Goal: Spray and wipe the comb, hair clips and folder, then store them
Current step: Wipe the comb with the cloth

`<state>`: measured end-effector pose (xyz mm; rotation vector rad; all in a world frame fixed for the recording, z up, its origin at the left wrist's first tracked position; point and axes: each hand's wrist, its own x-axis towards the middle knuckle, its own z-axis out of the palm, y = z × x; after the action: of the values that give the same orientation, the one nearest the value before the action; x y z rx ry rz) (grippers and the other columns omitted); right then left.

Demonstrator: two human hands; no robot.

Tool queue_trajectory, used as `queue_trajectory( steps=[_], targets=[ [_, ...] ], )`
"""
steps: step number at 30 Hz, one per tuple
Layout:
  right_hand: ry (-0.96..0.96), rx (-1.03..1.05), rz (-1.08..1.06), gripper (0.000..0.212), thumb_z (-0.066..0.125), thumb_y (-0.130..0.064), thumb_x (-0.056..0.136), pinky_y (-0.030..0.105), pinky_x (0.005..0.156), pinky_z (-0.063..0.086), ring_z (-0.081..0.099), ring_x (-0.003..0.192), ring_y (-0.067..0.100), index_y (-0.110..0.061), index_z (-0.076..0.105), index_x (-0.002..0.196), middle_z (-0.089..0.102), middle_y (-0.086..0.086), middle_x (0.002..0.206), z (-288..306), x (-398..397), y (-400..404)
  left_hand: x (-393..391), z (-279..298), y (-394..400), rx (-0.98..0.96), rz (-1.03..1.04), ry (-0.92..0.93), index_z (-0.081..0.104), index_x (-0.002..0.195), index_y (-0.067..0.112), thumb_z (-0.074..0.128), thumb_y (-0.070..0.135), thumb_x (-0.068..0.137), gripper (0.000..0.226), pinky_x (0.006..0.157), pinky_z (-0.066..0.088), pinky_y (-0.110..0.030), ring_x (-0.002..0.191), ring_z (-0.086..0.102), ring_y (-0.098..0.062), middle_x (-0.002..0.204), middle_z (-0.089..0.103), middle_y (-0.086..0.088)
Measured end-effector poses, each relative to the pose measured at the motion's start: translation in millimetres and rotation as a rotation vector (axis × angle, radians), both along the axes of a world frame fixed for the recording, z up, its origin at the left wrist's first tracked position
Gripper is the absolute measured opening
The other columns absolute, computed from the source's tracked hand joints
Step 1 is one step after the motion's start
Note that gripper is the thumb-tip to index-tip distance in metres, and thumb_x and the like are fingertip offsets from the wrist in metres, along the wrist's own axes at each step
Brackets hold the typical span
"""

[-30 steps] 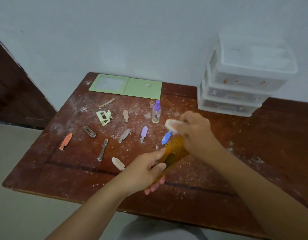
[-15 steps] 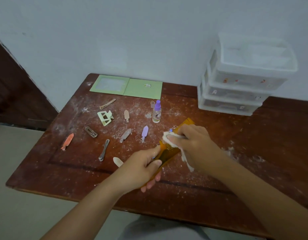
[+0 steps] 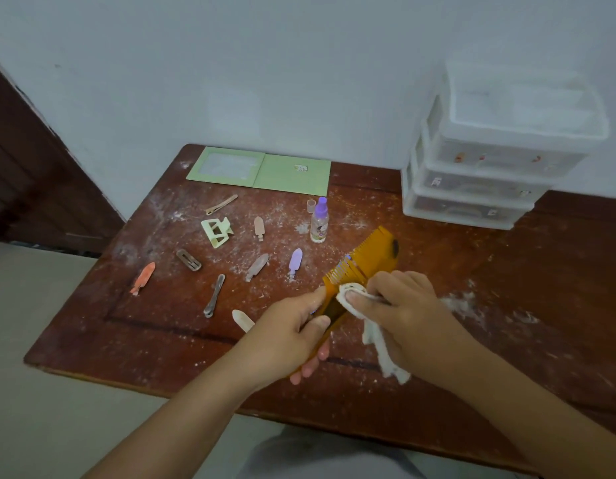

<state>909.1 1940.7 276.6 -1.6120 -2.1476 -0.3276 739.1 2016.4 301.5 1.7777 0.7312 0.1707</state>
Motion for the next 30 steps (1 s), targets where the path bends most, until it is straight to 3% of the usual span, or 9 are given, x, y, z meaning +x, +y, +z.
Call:
queue_trajectory(
  steps=[4, 9, 12, 15, 17, 19, 24, 27, 30],
  targets=[
    [-0.006, 0.060, -0.045, 0.034, 0.042, -0.010, 0.073, 0.029, 0.068, 0.026, 0.034, 0.072, 0.015, -0.014, 0.045, 0.107, 0.034, -0.002, 0.088, -4, -11, 4, -6, 4, -3, 0.166, -0.004, 0.048, 0.048, 0.109, 0.015, 0.036, 0.011, 0.095, 0.019, 0.038, 0.039, -0.016, 0.031, 0.044, -0.004, 0.055, 0.053, 0.006],
    [0.059, 0.092, -0.061, 0.034, 0.041, -0.011, 0.070, 0.031, 0.064, 0.023, 0.033, 0.071, 0.017, -0.015, 0.060, 0.097, 0.035, -0.001, 0.084, -1, -23, 27, 1, 2, -16, 0.087, -0.071, 0.083, 0.043, 0.077, 0.028, 0.036, 0.007, 0.094, 0.028, 0.038, 0.041, -0.021, 0.034, 0.043, -0.005, 0.053, 0.052, 0.008],
    [0.166, 0.006, -0.104, 0.026, 0.053, 0.000, 0.073, 0.031, 0.057, 0.034, 0.044, 0.064, 0.022, -0.009, 0.071, 0.089, 0.048, 0.006, 0.071, 2, -10, 40, 6, -8, -16, 0.011, -0.042, 0.060, 0.045, 0.101, 0.035, 0.035, 0.005, 0.094, 0.032, 0.036, 0.040, -0.020, 0.038, 0.043, -0.007, 0.060, 0.051, 0.003],
    [0.493, 0.026, -0.173, 0.036, 0.039, -0.011, 0.082, 0.011, 0.060, 0.037, 0.047, 0.066, 0.016, 0.005, 0.067, 0.098, 0.050, 0.010, 0.073, 19, 15, 35, -4, -8, -6, -0.090, 0.021, 0.008, 0.045, 0.108, 0.045, 0.035, 0.003, 0.095, 0.045, 0.032, 0.035, -0.016, 0.035, 0.041, -0.005, 0.055, 0.050, 0.006],
    [0.466, 0.044, -0.146, 0.040, 0.036, -0.012, 0.081, 0.012, 0.058, 0.038, 0.044, 0.067, 0.013, 0.004, 0.066, 0.102, 0.053, 0.015, 0.075, 24, 21, 26, -9, -6, -2, -0.152, 0.047, -0.028, 0.047, 0.108, 0.040, 0.035, 0.002, 0.095, 0.042, 0.031, 0.033, -0.015, 0.034, 0.039, -0.005, 0.050, 0.051, 0.006],
    [0.345, 0.046, -0.073, 0.030, 0.044, -0.003, 0.081, 0.029, 0.051, 0.040, 0.047, 0.062, 0.017, -0.003, 0.067, 0.100, 0.053, 0.014, 0.073, 18, 18, 19, -10, -7, 1, -0.201, 0.073, -0.064, 0.048, 0.112, 0.034, 0.035, 0.002, 0.095, 0.038, 0.031, 0.031, -0.015, 0.032, 0.038, -0.006, 0.048, 0.051, 0.006],
    [0.041, 0.037, -0.046, 0.038, 0.049, 0.000, 0.072, 0.026, 0.069, 0.019, 0.035, 0.071, 0.013, -0.023, 0.052, 0.103, 0.041, -0.003, 0.082, -6, -1, 4, -9, -9, 4, -0.194, 0.041, -0.089, 0.051, 0.109, 0.037, 0.035, 0.003, 0.095, 0.040, 0.031, 0.032, -0.015, 0.033, 0.039, -0.006, 0.050, 0.052, 0.006],
    [0.035, 0.081, -0.107, 0.036, 0.041, -0.007, 0.073, 0.029, 0.069, 0.023, 0.036, 0.072, 0.014, -0.024, 0.057, 0.101, 0.035, -0.005, 0.084, -12, -9, 17, -4, -11, -1, -0.133, -0.053, -0.025, 0.050, 0.119, 0.023, 0.035, 0.004, 0.095, 0.034, 0.033, 0.033, -0.015, 0.034, 0.041, -0.004, 0.054, 0.052, 0.006],
    [0.153, 0.148, -0.200, 0.033, 0.049, 0.000, 0.071, 0.033, 0.064, 0.033, 0.048, 0.063, 0.022, -0.015, 0.070, 0.092, 0.048, 0.002, 0.075, -1, 3, 33, 0, -12, -1, -0.148, -0.024, -0.038, 0.047, 0.119, 0.032, 0.036, 0.005, 0.095, 0.038, 0.033, 0.034, -0.015, 0.035, 0.042, -0.005, 0.052, 0.054, 0.006]
  ],
)
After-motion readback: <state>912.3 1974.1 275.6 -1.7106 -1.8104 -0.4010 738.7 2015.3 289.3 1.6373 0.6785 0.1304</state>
